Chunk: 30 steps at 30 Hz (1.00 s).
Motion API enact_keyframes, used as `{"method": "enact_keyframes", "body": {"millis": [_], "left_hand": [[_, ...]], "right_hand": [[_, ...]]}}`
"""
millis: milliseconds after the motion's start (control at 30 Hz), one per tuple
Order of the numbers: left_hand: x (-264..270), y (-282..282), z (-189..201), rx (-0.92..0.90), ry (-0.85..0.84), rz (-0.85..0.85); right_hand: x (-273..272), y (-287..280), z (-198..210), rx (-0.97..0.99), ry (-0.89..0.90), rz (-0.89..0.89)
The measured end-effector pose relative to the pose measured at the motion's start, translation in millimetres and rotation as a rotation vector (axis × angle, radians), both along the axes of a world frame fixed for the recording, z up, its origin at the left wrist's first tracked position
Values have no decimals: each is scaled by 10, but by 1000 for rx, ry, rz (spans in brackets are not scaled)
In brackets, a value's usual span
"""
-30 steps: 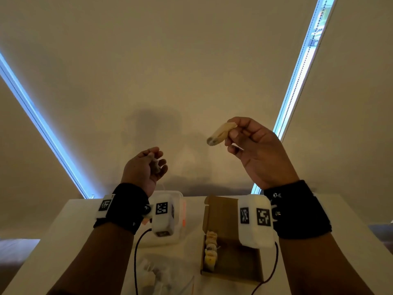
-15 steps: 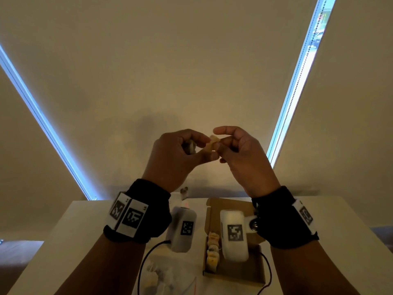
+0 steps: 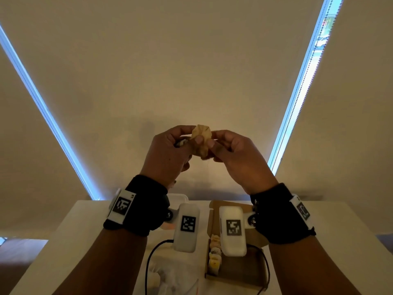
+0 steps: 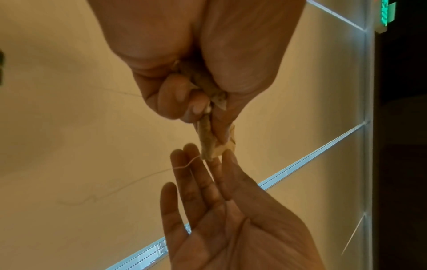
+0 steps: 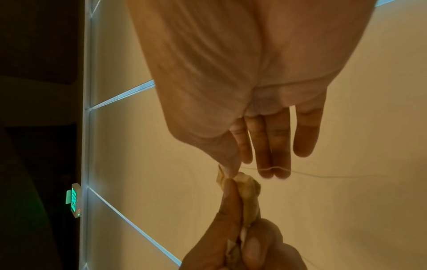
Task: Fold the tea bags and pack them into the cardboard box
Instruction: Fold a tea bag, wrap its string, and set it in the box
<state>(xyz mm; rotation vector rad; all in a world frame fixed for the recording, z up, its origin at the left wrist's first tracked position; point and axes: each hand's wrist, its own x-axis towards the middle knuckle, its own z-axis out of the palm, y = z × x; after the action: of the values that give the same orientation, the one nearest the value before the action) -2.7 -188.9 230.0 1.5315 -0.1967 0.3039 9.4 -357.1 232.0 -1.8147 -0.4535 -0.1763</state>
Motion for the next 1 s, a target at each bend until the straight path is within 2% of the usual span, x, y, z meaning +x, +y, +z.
{"method": "enact_keyframes", "body": {"millis": [233,367,533,667,833,1000], "left_hand": [[-55,-14,17,49,35,31],[-74,-4,32,182,-60,78],[-89,-10,11,226,-101,141],[-67,23,-10,265,-118,169],[-99,34,-29,272,-112,166],[-60,38,-84,336,-83,200]], "right_hand": [[-20,23,-10,-33,-5,-69],[-42,19,-7,-114,-45,-90],[-62,-36,-29,-144,-45,-91],[-62,-106,-37,-64,17,-96],[-91,-136,27,137,126,-86],[-150,-80,79,149,80,-71]]}}
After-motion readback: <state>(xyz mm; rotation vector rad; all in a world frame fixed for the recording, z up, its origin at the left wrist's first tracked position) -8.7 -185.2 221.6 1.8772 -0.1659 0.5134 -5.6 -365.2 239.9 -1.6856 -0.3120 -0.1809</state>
